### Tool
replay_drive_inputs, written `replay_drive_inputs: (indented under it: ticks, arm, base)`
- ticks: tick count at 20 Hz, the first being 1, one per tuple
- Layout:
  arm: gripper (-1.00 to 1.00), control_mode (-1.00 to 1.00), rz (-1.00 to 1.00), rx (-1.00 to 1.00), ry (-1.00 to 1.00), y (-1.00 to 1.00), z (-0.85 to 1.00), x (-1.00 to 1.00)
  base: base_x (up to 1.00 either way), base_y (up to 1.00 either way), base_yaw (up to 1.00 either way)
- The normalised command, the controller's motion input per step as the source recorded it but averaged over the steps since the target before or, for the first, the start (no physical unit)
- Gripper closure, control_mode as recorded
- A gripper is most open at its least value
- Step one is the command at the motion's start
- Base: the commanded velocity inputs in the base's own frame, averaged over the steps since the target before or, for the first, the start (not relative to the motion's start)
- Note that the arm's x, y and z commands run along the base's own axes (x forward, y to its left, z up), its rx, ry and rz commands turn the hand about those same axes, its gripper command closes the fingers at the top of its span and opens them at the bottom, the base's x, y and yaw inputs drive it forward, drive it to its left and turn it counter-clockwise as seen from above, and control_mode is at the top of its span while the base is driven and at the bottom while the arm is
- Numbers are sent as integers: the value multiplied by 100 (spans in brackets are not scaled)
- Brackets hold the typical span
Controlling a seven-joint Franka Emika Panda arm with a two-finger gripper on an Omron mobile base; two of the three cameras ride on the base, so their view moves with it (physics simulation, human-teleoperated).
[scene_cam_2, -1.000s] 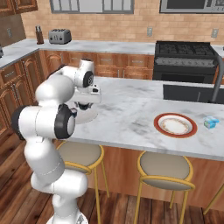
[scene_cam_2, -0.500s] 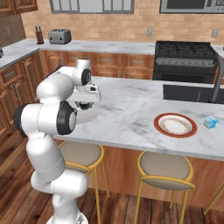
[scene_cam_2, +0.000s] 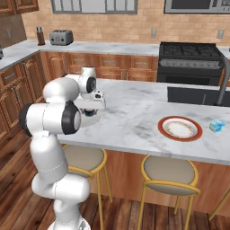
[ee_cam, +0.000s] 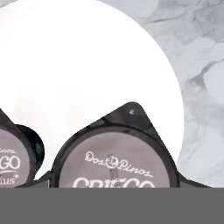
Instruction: Place two yogurt containers on each plate.
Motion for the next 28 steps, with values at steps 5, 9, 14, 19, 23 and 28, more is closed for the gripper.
replay_drive_inputs:
  ticks: [5, 9, 14, 19, 23, 28]
  arm:
    - [100, -100, 0, 0, 2, 0, -20, 7]
    - [100, -100, 0, 0, 1, 0, -20, 13]
    - [100, -100, 0, 0, 1, 0, -7, 9]
    - [100, -100, 0, 0, 0, 0, 0, 3]
    - [-100, -100, 0, 0, 0, 0, 6, 0]
    - [-100, -100, 0, 0, 0, 0, 11, 0]
  base:
    - [0, 0, 0]
    - [0, 0, 0]
    - [0, 0, 0]
    - [0, 0, 0]
    - [0, 0, 0]
    - [0, 0, 0]
